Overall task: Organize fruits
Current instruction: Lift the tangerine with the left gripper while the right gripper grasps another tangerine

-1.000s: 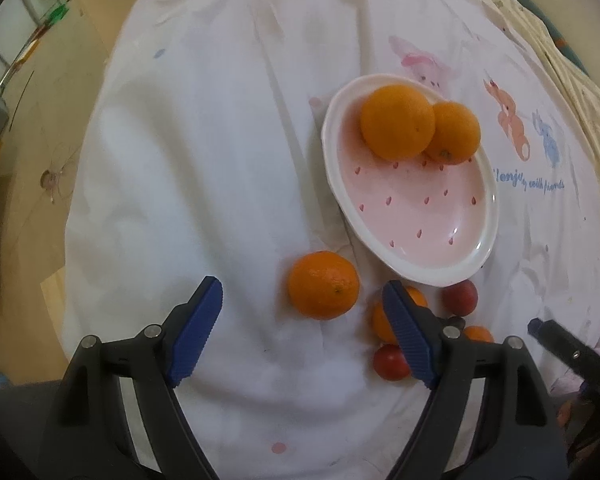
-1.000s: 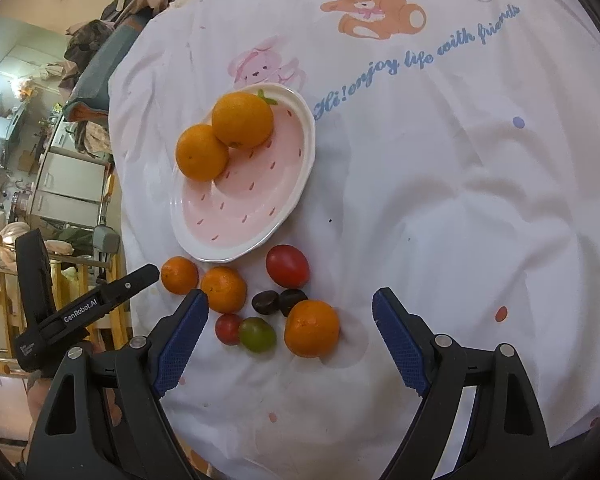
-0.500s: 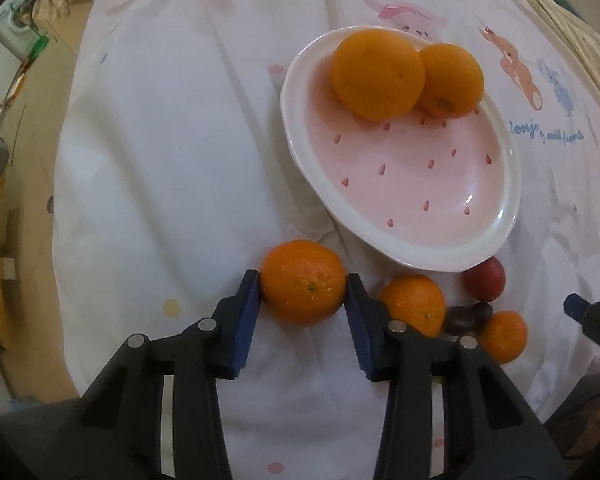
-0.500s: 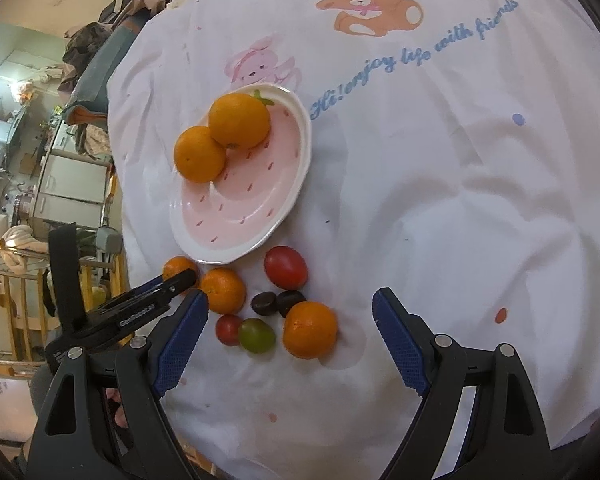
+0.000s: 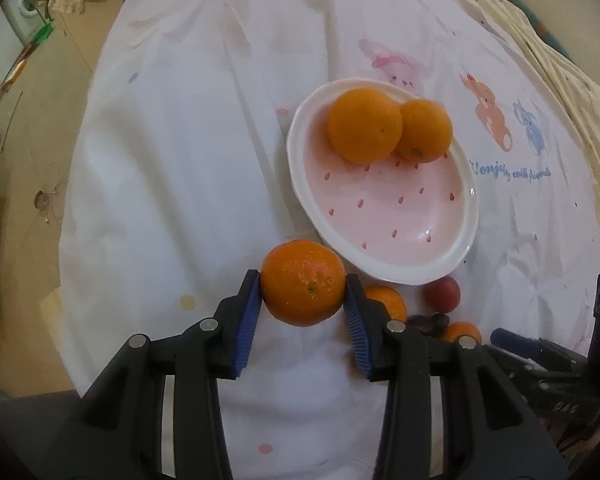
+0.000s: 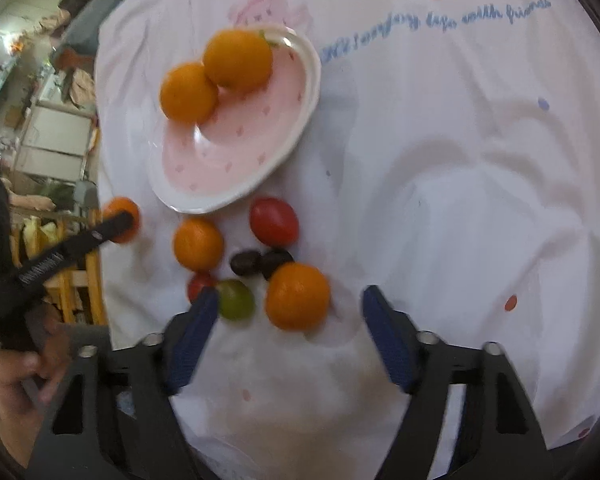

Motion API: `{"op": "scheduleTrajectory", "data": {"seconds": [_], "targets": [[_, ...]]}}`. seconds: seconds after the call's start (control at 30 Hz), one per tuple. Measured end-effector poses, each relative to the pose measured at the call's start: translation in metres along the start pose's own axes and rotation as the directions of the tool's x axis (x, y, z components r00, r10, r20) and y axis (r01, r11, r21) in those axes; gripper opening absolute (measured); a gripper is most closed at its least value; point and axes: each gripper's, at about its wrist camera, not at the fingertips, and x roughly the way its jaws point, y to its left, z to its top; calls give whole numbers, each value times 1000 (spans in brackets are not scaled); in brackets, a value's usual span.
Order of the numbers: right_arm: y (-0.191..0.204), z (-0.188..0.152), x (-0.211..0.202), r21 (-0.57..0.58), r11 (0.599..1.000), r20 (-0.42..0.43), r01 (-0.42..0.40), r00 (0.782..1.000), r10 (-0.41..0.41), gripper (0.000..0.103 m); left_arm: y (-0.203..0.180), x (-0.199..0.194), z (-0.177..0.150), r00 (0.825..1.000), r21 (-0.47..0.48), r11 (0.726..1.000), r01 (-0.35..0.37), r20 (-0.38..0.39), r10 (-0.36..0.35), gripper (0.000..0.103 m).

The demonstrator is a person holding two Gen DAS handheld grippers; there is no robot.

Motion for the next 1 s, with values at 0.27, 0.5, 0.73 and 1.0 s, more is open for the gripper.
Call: {"op": "scheduleTrajectory", "data": {"seconds": [0.27, 0.5, 0.73, 1.0], "targets": [[26, -9, 12, -184, 969, 23, 163, 987, -161, 67, -6, -10, 1, 999, 13, 1000, 0, 43, -1, 37], [42, -17, 30, -304, 921, 26, 243, 969, -248, 58, -11, -16, 4, 997, 37, 998, 55, 60, -57, 37], [43, -20, 26, -319, 914, 33, 251, 967, -254, 44, -7, -13, 4, 997, 6, 998, 62, 39, -62, 37], [27, -9, -15, -258, 952, 75, 163, 986, -149, 44, 2, -9, 4, 997, -19, 998, 64, 35, -63, 37]]}}
